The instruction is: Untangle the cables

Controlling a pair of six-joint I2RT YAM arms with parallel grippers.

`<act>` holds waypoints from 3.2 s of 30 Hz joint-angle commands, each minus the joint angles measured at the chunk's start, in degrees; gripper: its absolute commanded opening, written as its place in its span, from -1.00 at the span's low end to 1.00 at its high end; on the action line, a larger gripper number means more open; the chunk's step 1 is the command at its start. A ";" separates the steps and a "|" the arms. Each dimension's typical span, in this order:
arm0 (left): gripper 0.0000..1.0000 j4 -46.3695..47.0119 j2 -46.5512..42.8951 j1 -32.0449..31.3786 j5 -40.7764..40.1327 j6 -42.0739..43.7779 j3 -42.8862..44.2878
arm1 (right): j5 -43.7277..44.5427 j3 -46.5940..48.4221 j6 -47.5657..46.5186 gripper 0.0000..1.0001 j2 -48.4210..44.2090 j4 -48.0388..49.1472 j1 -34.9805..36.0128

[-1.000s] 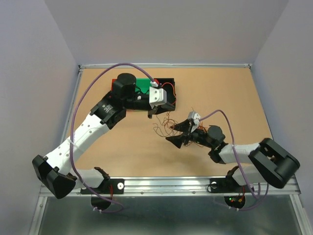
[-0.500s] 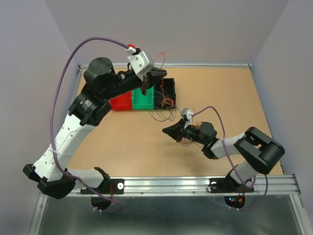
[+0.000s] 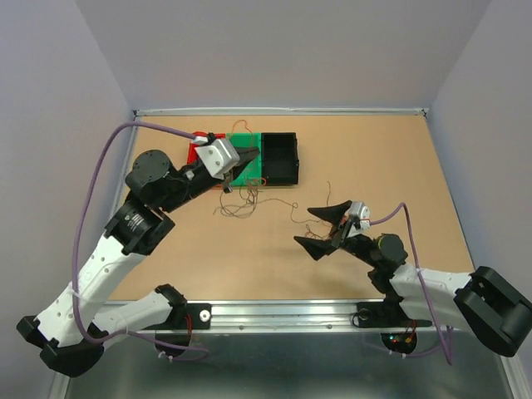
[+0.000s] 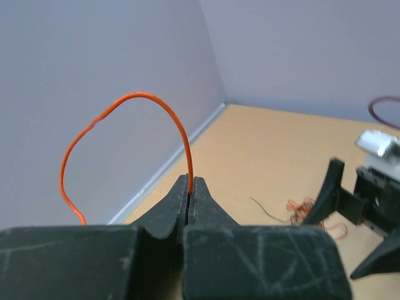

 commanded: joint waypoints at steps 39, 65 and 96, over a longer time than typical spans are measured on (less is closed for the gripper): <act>-1.00 26.42 -14.35 -1.89 -32.84 2.02 -23.37 | 38.51 -0.02 10.69 -0.99 3.04 0.47 -0.45; -1.00 20.29 -9.44 -1.10 -3.71 7.02 -24.78 | 39.23 -1.88 3.59 0.26 -40.76 -43.42 -0.80; -1.00 15.97 -7.50 -1.45 9.69 5.10 -22.50 | -3.03 22.72 -10.13 1.00 30.51 0.00 7.01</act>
